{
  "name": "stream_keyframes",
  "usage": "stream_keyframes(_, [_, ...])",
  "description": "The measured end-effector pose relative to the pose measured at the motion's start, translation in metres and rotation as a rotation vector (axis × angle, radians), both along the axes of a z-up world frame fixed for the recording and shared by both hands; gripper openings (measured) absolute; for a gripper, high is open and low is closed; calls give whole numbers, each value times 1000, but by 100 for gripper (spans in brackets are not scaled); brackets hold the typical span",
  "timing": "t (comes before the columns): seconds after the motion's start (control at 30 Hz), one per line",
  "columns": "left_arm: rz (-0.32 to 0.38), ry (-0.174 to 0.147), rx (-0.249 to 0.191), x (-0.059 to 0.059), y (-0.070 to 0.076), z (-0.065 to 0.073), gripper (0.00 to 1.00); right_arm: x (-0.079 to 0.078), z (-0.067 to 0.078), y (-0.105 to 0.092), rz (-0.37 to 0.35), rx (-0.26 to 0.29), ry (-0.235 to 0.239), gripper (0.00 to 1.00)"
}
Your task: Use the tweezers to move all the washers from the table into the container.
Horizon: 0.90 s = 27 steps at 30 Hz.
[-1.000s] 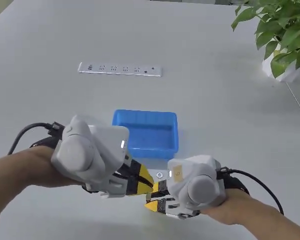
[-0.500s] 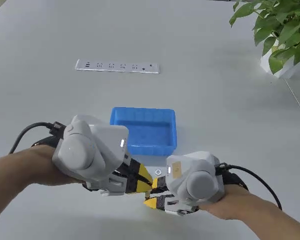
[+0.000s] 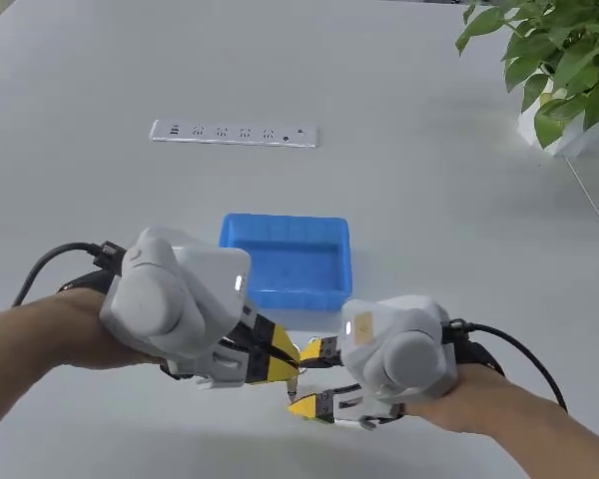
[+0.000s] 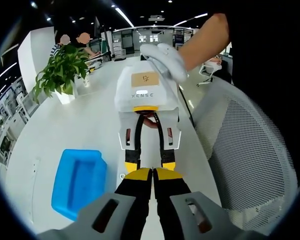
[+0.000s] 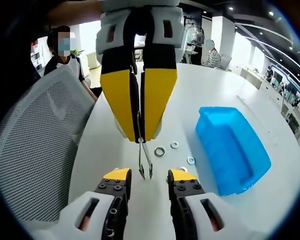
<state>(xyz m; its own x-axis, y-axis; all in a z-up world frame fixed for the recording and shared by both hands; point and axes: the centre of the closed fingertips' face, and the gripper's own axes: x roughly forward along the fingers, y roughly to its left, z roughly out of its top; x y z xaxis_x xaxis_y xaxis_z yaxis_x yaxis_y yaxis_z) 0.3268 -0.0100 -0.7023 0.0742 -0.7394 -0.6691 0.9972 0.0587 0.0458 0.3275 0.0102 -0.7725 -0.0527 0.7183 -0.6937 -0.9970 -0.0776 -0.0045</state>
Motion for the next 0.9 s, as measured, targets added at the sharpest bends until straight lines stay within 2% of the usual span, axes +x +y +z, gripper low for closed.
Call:
stream_keyframes(0.2, [3, -1, 2, 0, 1, 0, 6, 0, 1, -5, -31, 2, 11, 40])
stream_keyframes(0.47, [7, -7, 8, 0, 4, 0, 6, 7, 2, -12, -101, 13, 25, 58])
stream_keyframes(0.7, [10, -14, 17, -1, 8, 1, 6, 9, 2, -16, -121, 21, 22, 63])
stream_keyframes(0.9, [22, -17, 19, 1, 14, 3, 6, 8, 1, -20, -129, 17, 26, 63])
